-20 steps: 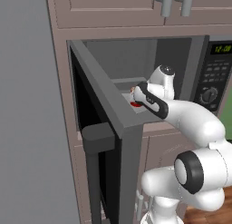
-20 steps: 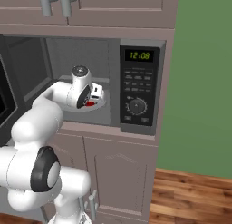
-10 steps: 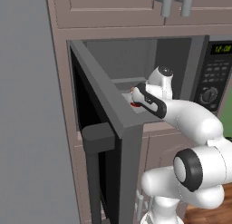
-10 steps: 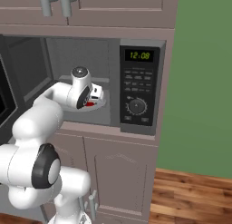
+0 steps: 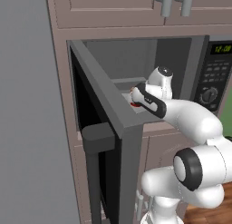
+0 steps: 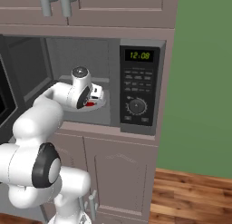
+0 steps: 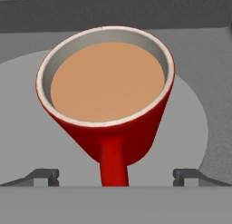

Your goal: Pick the cup of tea, navigate to the dining table, and place it on the saucer.

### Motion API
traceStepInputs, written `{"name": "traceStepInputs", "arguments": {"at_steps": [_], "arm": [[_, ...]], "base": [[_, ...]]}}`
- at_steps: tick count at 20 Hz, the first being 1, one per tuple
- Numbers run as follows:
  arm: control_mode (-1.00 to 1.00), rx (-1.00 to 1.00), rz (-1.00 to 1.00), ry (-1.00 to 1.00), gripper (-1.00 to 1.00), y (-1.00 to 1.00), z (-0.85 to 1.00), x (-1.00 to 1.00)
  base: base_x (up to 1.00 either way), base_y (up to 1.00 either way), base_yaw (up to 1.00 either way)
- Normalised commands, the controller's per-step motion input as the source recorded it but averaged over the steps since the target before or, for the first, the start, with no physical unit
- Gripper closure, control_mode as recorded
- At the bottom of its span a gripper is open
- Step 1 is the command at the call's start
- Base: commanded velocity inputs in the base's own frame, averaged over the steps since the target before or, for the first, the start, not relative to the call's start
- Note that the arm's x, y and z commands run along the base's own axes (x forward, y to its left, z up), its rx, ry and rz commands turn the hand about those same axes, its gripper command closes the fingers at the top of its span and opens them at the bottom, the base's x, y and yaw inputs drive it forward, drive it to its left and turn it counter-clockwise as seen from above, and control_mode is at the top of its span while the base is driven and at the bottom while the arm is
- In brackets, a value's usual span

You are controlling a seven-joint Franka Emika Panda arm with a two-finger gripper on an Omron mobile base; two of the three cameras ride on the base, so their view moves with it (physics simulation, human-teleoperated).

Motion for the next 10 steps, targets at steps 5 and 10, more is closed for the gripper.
{"name": "traceStepInputs", "arguments": {"at_steps": [5,10], "arm": [[-1.00,0.00,0.00,0.00,-1.00,0.00,0.00,0.00],[-1.00,0.00,0.00,0.00,1.00,0.00,0.00,0.00]], "base": [[0.00,0.00,0.00],[0.00,0.00,0.00]]}}
